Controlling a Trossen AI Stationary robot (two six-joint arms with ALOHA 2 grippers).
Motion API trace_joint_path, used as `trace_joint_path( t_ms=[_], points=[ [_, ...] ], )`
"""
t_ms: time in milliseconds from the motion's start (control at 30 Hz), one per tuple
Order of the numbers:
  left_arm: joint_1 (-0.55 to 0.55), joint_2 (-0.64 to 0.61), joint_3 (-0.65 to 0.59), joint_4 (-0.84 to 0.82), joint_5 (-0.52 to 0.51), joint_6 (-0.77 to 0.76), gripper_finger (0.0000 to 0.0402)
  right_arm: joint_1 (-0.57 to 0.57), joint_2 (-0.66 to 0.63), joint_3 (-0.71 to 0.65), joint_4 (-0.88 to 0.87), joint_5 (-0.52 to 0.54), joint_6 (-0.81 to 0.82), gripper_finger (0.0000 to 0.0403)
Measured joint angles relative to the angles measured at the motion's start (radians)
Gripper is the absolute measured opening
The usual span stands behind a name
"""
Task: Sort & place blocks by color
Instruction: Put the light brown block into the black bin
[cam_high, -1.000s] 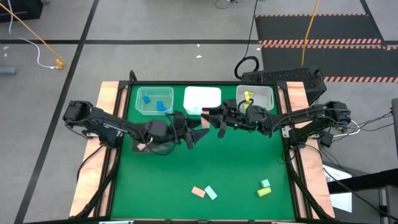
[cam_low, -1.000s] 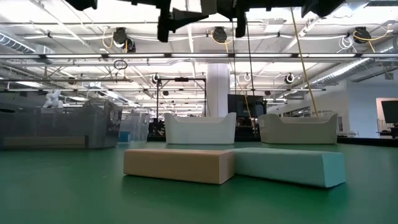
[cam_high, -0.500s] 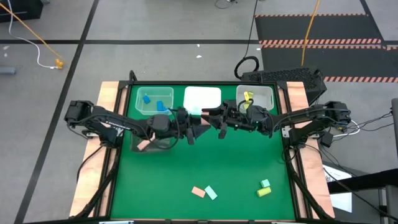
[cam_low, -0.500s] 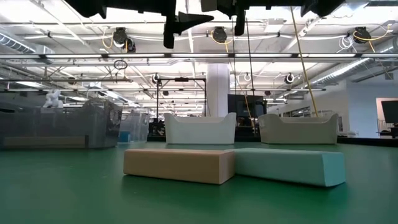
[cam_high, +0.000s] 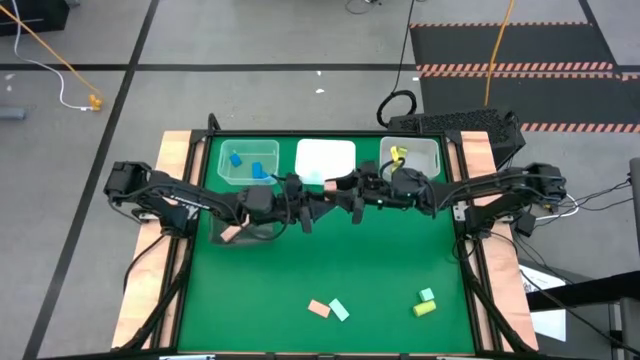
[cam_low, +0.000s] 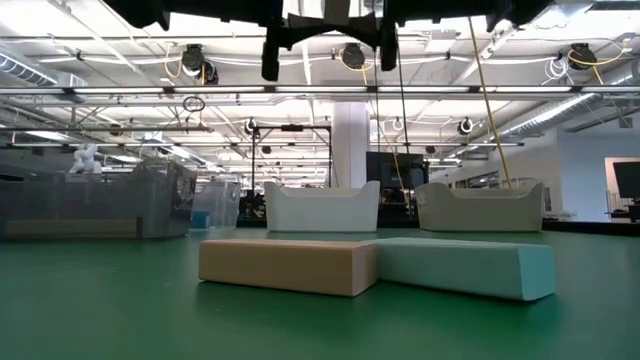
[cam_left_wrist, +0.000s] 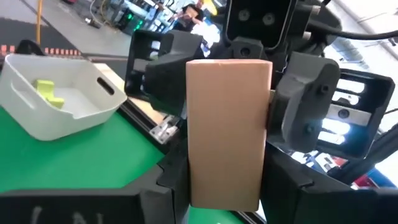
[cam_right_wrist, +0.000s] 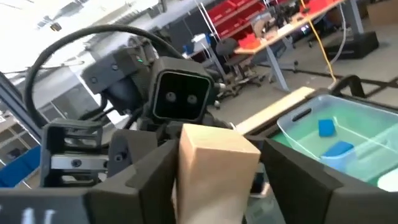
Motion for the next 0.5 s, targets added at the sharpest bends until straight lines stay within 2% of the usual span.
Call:
trace_joint_path(
  t_ms=[300, 500],
  points=[
    [-0.011, -0.002, 0.0, -0.085, -0.006, -0.093, 0.0137, -0.047, -0.151, -0.001, -0.275, -0.044, -0.005, 0.0259],
    [-0.009, -0.016, 0.0, -0.274, -0.025, -0.215, 0.0136, -0.051, -0.293, -0.002, -0.683, -0.066, 0.008, 0.0255]
  ],
)
